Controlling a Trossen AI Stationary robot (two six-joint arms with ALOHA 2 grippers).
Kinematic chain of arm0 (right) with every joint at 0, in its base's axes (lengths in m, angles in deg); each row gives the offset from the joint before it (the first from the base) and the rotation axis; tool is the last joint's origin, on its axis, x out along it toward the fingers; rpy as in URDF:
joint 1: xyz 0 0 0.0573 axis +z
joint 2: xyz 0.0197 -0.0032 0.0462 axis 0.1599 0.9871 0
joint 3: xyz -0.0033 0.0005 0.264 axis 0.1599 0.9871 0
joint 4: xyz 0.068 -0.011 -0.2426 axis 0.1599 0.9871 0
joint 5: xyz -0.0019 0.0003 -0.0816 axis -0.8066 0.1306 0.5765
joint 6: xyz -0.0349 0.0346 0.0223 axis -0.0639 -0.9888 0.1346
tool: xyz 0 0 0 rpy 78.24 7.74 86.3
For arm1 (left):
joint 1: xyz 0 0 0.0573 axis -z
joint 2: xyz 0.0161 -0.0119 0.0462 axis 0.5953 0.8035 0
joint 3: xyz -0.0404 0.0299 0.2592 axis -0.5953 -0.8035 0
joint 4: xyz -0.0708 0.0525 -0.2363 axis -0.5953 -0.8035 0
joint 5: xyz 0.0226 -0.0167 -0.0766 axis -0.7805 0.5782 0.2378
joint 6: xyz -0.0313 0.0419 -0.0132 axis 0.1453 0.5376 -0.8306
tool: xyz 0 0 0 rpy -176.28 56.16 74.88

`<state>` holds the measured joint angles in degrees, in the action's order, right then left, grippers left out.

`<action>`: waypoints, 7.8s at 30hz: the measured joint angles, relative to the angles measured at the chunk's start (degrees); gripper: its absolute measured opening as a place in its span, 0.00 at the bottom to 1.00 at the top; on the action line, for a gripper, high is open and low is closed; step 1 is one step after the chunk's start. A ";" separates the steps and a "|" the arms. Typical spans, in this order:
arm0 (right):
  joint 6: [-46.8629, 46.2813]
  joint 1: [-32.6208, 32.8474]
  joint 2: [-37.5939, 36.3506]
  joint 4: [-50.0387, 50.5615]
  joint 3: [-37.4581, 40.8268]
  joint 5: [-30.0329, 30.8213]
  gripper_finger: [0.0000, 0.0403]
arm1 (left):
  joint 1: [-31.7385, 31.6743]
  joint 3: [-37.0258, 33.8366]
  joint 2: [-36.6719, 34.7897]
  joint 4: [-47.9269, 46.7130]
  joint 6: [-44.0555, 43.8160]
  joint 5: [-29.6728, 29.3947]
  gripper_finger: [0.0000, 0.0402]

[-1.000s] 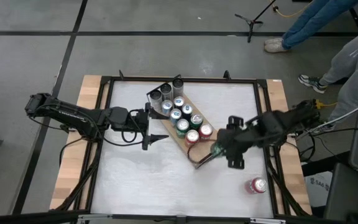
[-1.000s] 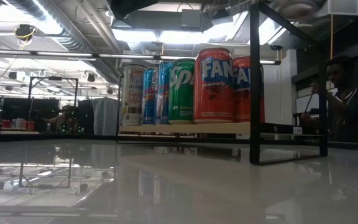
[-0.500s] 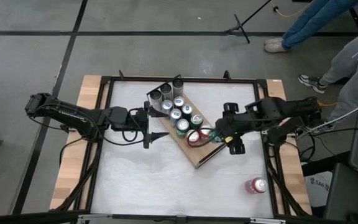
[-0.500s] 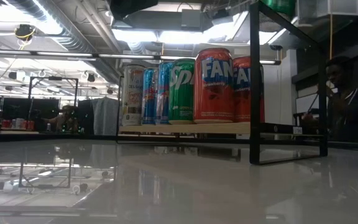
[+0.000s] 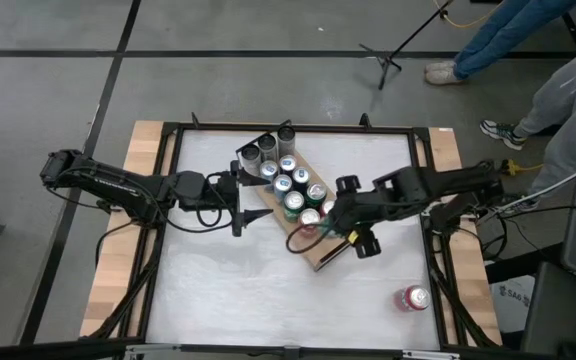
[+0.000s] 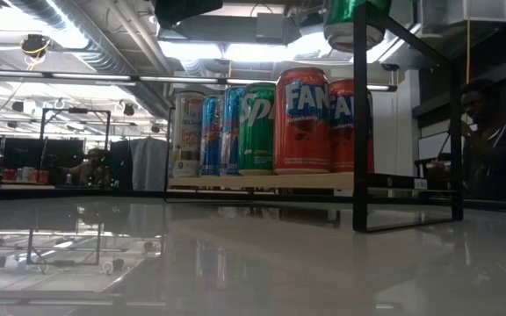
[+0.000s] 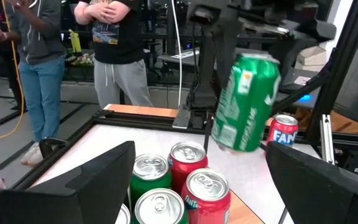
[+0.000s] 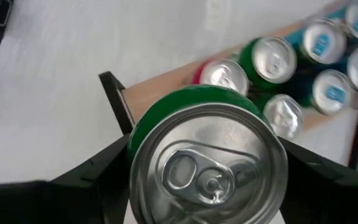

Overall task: Place canned beverage on shelf
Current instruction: Put the green soda can on the shelf, then put the red soda can on the shelf

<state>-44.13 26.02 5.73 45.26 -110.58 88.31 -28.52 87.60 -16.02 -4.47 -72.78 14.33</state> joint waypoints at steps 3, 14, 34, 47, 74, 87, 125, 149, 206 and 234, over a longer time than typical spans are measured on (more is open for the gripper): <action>1.49 0.02 1.33 -1.12 0.00 -1.39 0.72 | 0.00 0.00 0.00 0.00 0.00 0.00 0.88; 3.81 0.02 5.01 -2.60 0.05 -1.90 0.72 | 0.00 0.00 0.00 -0.05 0.00 0.02 0.88; 6.07 0.00 5.21 -13.24 13.05 -5.93 0.72 | 0.02 0.00 0.00 -0.09 -0.02 0.04 0.88; 6.10 -0.09 5.10 -14.05 13.68 -5.93 0.72 | 0.07 0.02 0.81 0.51 -2.51 3.60 0.88; -17.93 -3.34 5.45 -14.11 13.92 -5.68 0.72 | 5.51 0.02 14.69 4.77 -3.15 3.91 0.88; -28.58 -3.30 5.37 -11.76 13.84 -5.82 0.72 | 6.47 0.02 14.80 4.72 -3.09 3.89 0.88; -36.37 -3.30 12.03 -12.33 13.73 -5.84 0.72 | 6.43 -0.02 14.80 4.50 -3.04 3.89 0.88; -35.96 -3.39 12.82 -12.08 13.73 -7.33 0.92 | 6.43 -0.04 14.80 4.22 -3.03 3.90 0.88; -108.29 40.09 -3.73 7.46 24.67 -4.49 0.97 | 6.27 -0.02 11.89 7.85 0.02 3.91 0.88; -121.43 45.42 -3.68 -7.32 38.11 -7.39 0.97 | 6.29 -0.02 11.91 7.58 -0.09 3.93 0.88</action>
<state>-165.56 71.44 2.05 37.94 -72.48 80.92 -22.23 87.58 -4.11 3.12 -72.87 18.26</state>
